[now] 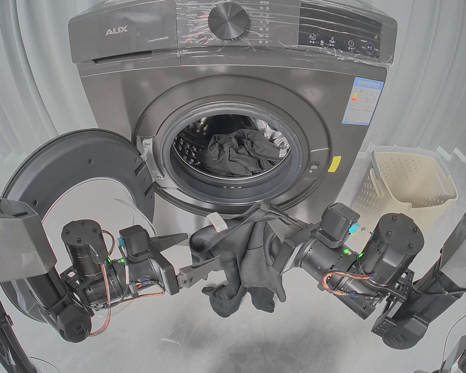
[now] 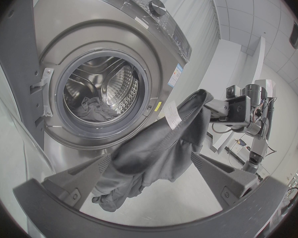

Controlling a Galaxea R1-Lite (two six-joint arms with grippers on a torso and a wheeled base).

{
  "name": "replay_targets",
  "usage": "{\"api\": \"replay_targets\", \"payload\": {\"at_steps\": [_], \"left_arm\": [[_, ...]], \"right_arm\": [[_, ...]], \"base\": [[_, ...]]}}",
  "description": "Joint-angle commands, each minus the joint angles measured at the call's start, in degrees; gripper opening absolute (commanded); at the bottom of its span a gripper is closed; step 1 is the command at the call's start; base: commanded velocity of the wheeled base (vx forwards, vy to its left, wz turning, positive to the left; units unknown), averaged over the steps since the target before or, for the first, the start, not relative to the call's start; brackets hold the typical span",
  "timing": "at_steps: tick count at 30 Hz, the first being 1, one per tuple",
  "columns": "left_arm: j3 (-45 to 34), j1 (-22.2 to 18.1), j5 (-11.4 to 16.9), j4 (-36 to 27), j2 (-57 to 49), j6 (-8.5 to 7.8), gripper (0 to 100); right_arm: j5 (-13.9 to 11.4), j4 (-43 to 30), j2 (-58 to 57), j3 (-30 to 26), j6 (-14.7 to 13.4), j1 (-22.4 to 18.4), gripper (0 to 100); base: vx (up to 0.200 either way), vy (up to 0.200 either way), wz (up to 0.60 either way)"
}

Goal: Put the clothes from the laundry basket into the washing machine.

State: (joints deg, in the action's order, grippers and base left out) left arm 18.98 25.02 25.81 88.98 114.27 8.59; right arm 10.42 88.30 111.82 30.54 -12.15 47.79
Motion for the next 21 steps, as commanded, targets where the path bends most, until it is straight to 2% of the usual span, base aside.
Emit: {"api": "replay_targets", "payload": {"at_steps": [1,10,14,15,16,17,18,21], "left_arm": [[0.27,-1.02,0.03,0.05,1.48,0.02,100],[0.44,-1.99,0.03,0.05,3.06,0.02,100],[-0.08,-1.72,0.12,0.05,4.11,-0.77,100],[-0.35,-1.72,0.12,0.05,6.14,-2.44,100],[-0.52,-1.81,0.30,0.05,7.19,-3.32,100],[-0.52,-1.81,0.30,0.05,7.19,-3.32,100],[-0.26,-1.90,0.56,0.05,9.83,-5.52,100],[0.27,-1.90,0.65,0.14,12.73,-6.66,100]], "right_arm": [[-0.23,0.03,-0.99,0.05,0.11,0.11,0],[-0.14,-0.05,-2.75,-0.65,0.11,0.03,0],[-0.05,-0.23,-2.66,-0.30,0.11,0.11,0],[0.12,-0.41,-2.49,0.14,0.11,0.11,0],[0.12,-0.41,-2.40,0.14,0.20,0.11,0],[0.12,-0.41,-2.40,0.14,0.20,0.11,0],[0.30,-0.49,-2.22,0.93,0.29,0.11,0],[0.39,-0.67,-2.14,2.07,0.29,0.03,0]], "base": [[0.000,0.000,0.00],[0.000,0.000,0.00],[0.000,0.000,0.00],[0.000,0.000,0.00],[0.000,0.000,0.00],[0.000,0.000,0.00],[0.000,0.000,0.00],[0.000,0.000,0.00]]}}
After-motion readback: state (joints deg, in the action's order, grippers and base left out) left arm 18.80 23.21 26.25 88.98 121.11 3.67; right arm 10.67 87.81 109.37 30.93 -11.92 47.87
